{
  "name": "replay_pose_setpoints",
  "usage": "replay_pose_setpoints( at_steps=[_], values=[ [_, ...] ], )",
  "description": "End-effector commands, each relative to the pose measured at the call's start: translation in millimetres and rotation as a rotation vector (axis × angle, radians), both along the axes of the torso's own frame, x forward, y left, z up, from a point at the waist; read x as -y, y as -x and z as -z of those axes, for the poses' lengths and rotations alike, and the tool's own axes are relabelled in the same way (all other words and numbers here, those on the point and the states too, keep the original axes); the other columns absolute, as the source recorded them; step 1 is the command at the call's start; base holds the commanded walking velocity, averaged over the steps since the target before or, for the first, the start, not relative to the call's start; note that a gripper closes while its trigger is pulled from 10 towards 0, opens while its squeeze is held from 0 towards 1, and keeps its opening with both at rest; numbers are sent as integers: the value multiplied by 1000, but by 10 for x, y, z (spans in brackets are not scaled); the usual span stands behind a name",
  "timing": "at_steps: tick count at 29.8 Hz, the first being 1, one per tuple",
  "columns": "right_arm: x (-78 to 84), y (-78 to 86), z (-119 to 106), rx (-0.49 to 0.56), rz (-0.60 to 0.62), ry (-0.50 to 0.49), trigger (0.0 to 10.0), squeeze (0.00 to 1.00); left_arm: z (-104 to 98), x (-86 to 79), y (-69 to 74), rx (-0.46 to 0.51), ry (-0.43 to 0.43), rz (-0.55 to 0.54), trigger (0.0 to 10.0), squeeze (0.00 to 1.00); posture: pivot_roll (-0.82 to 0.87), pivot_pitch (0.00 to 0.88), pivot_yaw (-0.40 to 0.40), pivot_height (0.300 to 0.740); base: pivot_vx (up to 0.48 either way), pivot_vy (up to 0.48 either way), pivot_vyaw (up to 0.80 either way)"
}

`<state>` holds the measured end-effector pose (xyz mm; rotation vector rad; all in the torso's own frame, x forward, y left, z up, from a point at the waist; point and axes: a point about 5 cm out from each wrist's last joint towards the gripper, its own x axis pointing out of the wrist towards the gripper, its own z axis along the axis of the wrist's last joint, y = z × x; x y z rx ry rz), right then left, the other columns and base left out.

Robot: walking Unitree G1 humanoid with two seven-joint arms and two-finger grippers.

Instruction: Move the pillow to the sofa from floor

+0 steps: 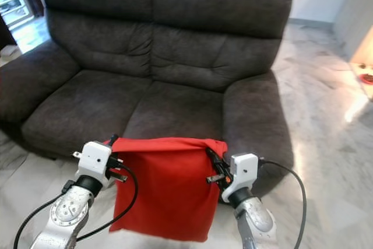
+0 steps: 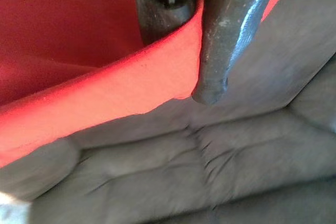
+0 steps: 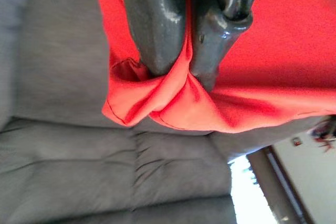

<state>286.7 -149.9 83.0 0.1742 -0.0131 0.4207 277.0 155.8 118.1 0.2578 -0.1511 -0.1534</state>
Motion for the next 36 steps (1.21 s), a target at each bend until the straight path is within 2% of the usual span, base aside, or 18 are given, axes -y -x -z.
replay_pose_setpoints(
  at_steps=[1, 14, 18, 24, 27, 29, 30, 35, 36],
  values=[
    [107, -13, -81, 34, 47, -9, 10000, 0, -240, -86, -38, 116, 13, -44, 10000, 0, 10, 66, 17, 740, 412, 0, 0],
    [113, -32, -137, 45, 48, -15, 10000, 0, -265, -96, -52, 125, 16, -52, 10000, 0, 13, 80, 10, 740, 412, 0, 0],
    [122, -93, -221, 53, 63, -34, 10000, 0, -364, -130, -95, 156, 19, -66, 10000, 0, 13, 81, 9, 740, 415, 0, -197],
    [86, -132, -367, 123, 47, -8, 10000, 0, -503, -150, -157, 197, 25, -71, 10000, 0, 15, 81, 7, 740, 416, 0, -494],
    [55, -161, -522, 176, 43, -23, 10000, 0, -649, -176, -180, 241, 30, -79, 10000, 0, 15, 82, 6, 740, 415, 0, 0],
    [6, -190, -726, 245, 23, -32, 10000, 0, -861, -212, -203, 306, 25, -87, 10000, 0, 16, 84, 6, 740, 416, 0, 0],
    [6, -190, -726, 245, 23, -32, 10000, 0, -861, -212, -203, 306, 25, -87, 10000, 0, 16, 84, 6, 740, 416, 0, 0],
    [-126, -282, -1321, 450, -25, -32, 10000, 0, -1285, -267, -222, 441, 22, -107, 10000, 0, 15, 88, 11, 740, 415, 0, 0],
    [-135, -283, -1343, 458, -30, -30, 10000, 0, -1297, -267, -222, 444, 23, -106, 10000, 0, 15, 88, 11, 740, 416, 0, 0]
  ],
)
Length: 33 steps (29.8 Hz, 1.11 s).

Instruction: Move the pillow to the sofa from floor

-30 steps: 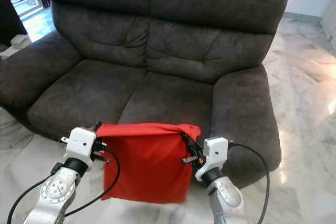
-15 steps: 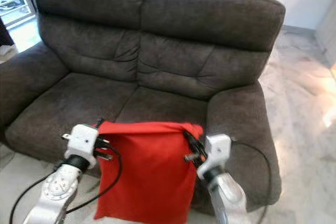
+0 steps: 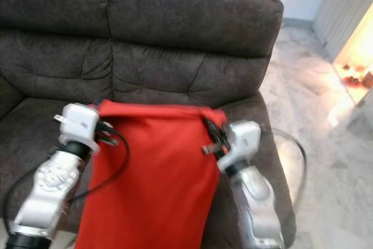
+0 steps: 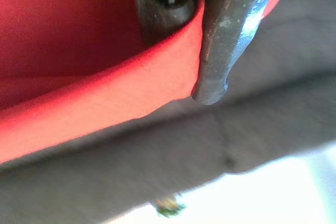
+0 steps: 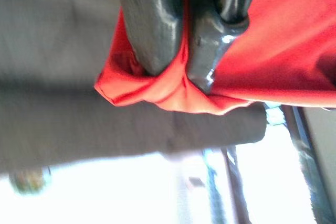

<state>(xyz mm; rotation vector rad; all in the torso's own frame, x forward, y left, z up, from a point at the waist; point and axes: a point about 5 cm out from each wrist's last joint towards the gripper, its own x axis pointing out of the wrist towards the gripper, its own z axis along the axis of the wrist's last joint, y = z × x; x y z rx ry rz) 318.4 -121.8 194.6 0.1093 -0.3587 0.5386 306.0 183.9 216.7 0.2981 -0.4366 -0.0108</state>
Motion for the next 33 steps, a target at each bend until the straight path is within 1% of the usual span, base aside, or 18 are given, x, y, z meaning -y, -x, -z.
replay_pose_setpoints(
  at_steps=[1, 4, 7, 8, 9, 10, 12, 13, 14, 15, 17, 19, 20, 22, 28, 29, 30, 33],
  values=[
    [91, 36, -342, 141, 31, -26, 10000, 0, -394, -2, 61, 167, 28, -1, 10000, 0, 15, 86, 8, 740, 416, 0, 0],
    [-7, 67, -501, 197, -22, 2, 10000, 0, -566, -40, 63, 213, 34, -16, 10000, 0, 14, 85, 6, 740, 414, 0, 419],
    [-27, 79, -456, 185, -42, 24, 10000, 0, -643, -52, 73, 228, 62, -20, 10000, 0, 17, 85, 4, 740, 412, 0, 725],
    [-11, 72, -372, 147, -39, 28, 10000, 0, -631, -37, 73, 215, 58, -9, 10000, 0, 20, 85, 4, 740, 390, 0, 0],
    [-11, 72, -372, 147, -39, 28, 10000, 0, -631, -37, 73, 215, 58, -9, 10000, 0, 20, 85, 4, 740, 390, 0, 0],
    [19, 64, -279, 109, -25, 39, 10000, 0, -553, -6, 63, 172, 45, 18, 10000, 0, 20, 86, 3, 740, 274, 0, 0],
    [33, 68, -230, 88, -21, 45, 10000, 0, -482, 32, 57, 133, 35, 50, 10000, 0, 19, 85, 2, 740, 0, 0, 0],
    [48, 76, -159, 59, -19, 59, 10000, 0, -377, 118, 66, 77, 16, 118, 10000, 0, 15, 86, 2, 740, 0, 0, 0],
    [60, 82, -107, 39, -20, 70, 10000, 0, -316, 183, 81, 49, 4, 164, 10000, 0, 16, 85, 1, 740, 0, 0, 0],
    [60, 82, -107, 39, -20, 70, 10000, 0, -316, 183, 81, 49, 4, 164, 10000, 0, 16, 85, 1, 740, 0, 0, 0],
    [76, 98, -9, 1, -41, 109, 10000, 0, -234, 305, 112, 9, -24, 250, 10000, 0, 16, 85, 0, 740, 0, 0, 0],
    [72, 107, 20, -8, -57, 134, 10000, 0, -205, 329, 115, -6, -29, 270, 10000, 0, 16, 85, 0, 740, 0, 0, 0],
    [52, 128, 46, -9, -85, 166, 10000, 0, -164, 330, 110, -26, -34, 281, 10000, 0, 15, 84, 0, 740, 0, 0, 0],
    [39, 141, 66, -12, -103, 184, 10000, 0, -131, 320, 102, -48, -36, 291, 10000, 0, 15, 83, 1, 740, 0, 0, 0],
    [43, 140, 107, -28, -108, 191, 10000, 0, -51, 285, 85, -105, -60, 306, 10000, 0, 17, 79, 6, 740, 0, 0, 0],
    [38, 143, 126, -36, -115, 193, 10000, 0, -34, 297, 87, -118, -68, 319, 10000, 0, 17, 79, 6, 740, 0, 0, 0],
    [20, 159, 166, -51, -138, 201, 10000, 0, 7, 343, 101, -143, -95, 360, 10000, 0, 18, 77, 7, 740, 0, 0, 0],
    [-2, 186, 228, -66, -166, 224, 10000, 0, 71, 401, 119, -182, -126, 399, 10000, 0, 17, 76, 9, 740, 0, 0, 0]
  ],
)
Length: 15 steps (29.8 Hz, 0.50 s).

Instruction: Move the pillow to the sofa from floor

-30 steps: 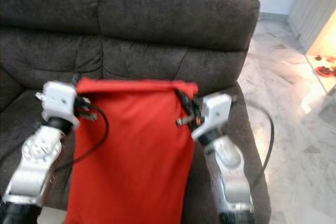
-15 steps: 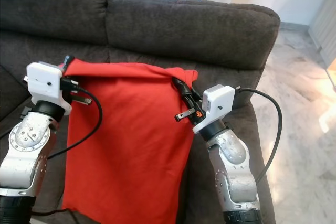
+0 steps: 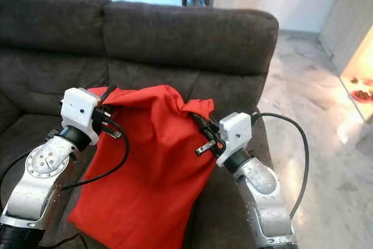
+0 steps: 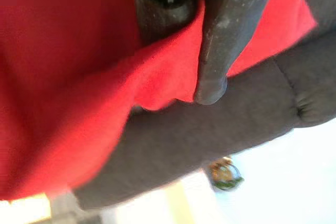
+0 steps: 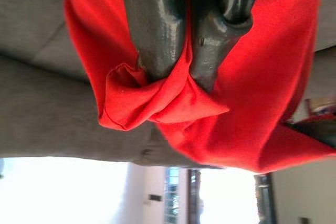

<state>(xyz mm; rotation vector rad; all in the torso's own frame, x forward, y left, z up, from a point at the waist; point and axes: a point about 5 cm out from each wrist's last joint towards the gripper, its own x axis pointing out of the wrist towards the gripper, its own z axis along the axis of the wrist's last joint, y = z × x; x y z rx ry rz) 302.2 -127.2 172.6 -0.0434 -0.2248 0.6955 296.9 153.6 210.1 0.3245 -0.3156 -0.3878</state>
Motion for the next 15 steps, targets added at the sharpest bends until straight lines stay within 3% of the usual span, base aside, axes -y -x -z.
replay_pose_setpoints(
  at_steps=[1, 5, 7, 11, 15],
  values=[
    [-55, 27, 18, 4, -39, 25, 10000, 0, 19, 114, 34, -23, -18, 75, 10000, 0, 17, 76, 9, 740, 0, 0, 0],
    [11, 1, 16, 14, 8, 32, 10000, 0, 27, 164, 41, -18, -30, 85, 10000, 0, 15, 74, 10, 740, 0, 0, 0],
    [100, -64, -67, 52, 84, 38, 10000, 0, -61, 150, 11, 16, 10, 63, 10000, 0, 10, 74, 11, 740, 0, 0, 0],
    [307, -248, -402, 173, 267, -19, 10000, 0, -234, 58, -39, 81, 76, 14, 10000, 0, 6, 76, 12, 740, 0, 0, 0],
    [334, -301, -574, 231, 289, -31, 10000, 0, -279, 23, -41, 80, 105, 12, 10000, 0, 11, 76, 11, 740, 0, 0, 0]
  ],
)
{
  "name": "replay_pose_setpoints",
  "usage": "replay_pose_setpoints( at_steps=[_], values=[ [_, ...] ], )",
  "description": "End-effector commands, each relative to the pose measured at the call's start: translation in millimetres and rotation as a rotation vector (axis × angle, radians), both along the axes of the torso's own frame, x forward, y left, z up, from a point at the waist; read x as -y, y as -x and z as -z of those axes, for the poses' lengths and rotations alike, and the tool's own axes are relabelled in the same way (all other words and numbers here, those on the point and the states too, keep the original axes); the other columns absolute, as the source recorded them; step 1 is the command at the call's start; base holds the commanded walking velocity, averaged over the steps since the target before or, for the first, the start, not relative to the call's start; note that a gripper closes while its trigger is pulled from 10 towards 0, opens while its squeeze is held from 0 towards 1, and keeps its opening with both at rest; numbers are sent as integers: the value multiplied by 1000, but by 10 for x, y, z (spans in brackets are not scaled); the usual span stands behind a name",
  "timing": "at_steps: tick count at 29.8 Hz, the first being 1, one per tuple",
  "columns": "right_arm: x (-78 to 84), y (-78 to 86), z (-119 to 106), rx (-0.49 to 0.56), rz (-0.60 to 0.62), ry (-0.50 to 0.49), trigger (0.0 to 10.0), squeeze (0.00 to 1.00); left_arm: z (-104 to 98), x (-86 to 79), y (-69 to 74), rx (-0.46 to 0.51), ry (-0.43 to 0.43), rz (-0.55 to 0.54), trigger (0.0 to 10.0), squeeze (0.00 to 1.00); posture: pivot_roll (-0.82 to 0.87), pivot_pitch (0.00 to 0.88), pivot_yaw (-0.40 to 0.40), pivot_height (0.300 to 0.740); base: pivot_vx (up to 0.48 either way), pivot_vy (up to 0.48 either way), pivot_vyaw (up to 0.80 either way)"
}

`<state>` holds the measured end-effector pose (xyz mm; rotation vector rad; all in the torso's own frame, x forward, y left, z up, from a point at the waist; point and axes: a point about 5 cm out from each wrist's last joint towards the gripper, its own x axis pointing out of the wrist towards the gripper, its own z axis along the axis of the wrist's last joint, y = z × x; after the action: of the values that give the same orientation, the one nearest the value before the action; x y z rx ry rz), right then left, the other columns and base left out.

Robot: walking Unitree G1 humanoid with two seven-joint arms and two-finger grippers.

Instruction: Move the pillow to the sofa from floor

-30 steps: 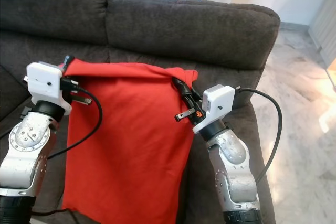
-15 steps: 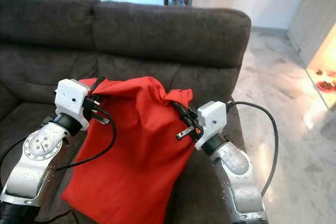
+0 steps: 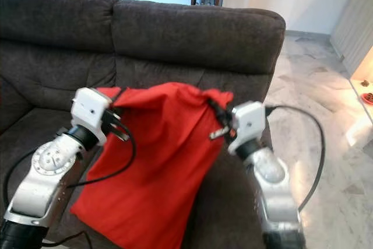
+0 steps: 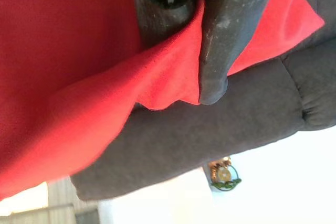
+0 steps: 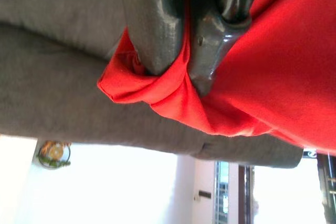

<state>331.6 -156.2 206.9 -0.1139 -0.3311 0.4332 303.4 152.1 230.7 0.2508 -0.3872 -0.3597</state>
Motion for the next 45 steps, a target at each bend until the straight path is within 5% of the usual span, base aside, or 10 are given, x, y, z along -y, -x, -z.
replay_pose_setpoints(
  at_steps=[1, 14, 24, 29, 38, 40, 41, 42, 43, 45],
  values=[
    [39, -32, -308, 134, 31, -27, 10000, 0, -66, 9, 33, 9, 14, 34, 10000, 0, 13, 78, 8, 740, 0, 0, 0],
    [-439, -62, -310, 142, -185, -30, 10000, 0, 280, 194, 200, -207, -107, 263, 10000, 0, 27, 88, -2, 740, 0, 0, 0],
    [-491, -108, -178, 99, -183, -7, 10000, 0, 262, 102, 140, -187, -94, 185, 10000, 0, 23, 90, -1, 740, 0, 0, 0],
    [-366, -167, 147, -55, -63, 58, 10000, 0, 322, 44, 118, -211, -78, 136, 10000, 0, 26, 93, 0, 740, 0, 0, 0],
    [-289, -168, 307, -110, 3, 61, 10000, 0, 374, 21, 120, -208, -73, 91, 10000, 0, 25, 102, 2, 740, 0, 0, 0],
    [-288, -190, 324, -116, 14, 46, 10000, 0, 380, 2, 123, -211, -79, 86, 10000, 329, 27, 102, 3, 740, 0, 0, 0],
    [-295, -198, 323, -118, 14, 41, 10000, 627, 379, 2, 123, -210, -81, 86, 10000, 1000, 29, 102, 4, 740, 0, 0, 0],
    [-300, -201, 322, -118, 17, 42, 10000, 627, 376, 2, 122, -206, -84, 84, 10000, 1000, 29, 102, 4, 740, 0, 0, 0],
    [-308, -206, 316, -117, 22, 41, 10000, 1000, 371, 3, 119, -201, -85, 80, 10000, 1000, 29, 102, 4, 740, 0, 0, 0],
    [-321, -205, 299, -112, 22, 35, 10000, 1000, 369, 12, 116, -197, -82, 79, 10000, 1000, 27, 102, 2, 740, 0, 0, 0]
  ],
)
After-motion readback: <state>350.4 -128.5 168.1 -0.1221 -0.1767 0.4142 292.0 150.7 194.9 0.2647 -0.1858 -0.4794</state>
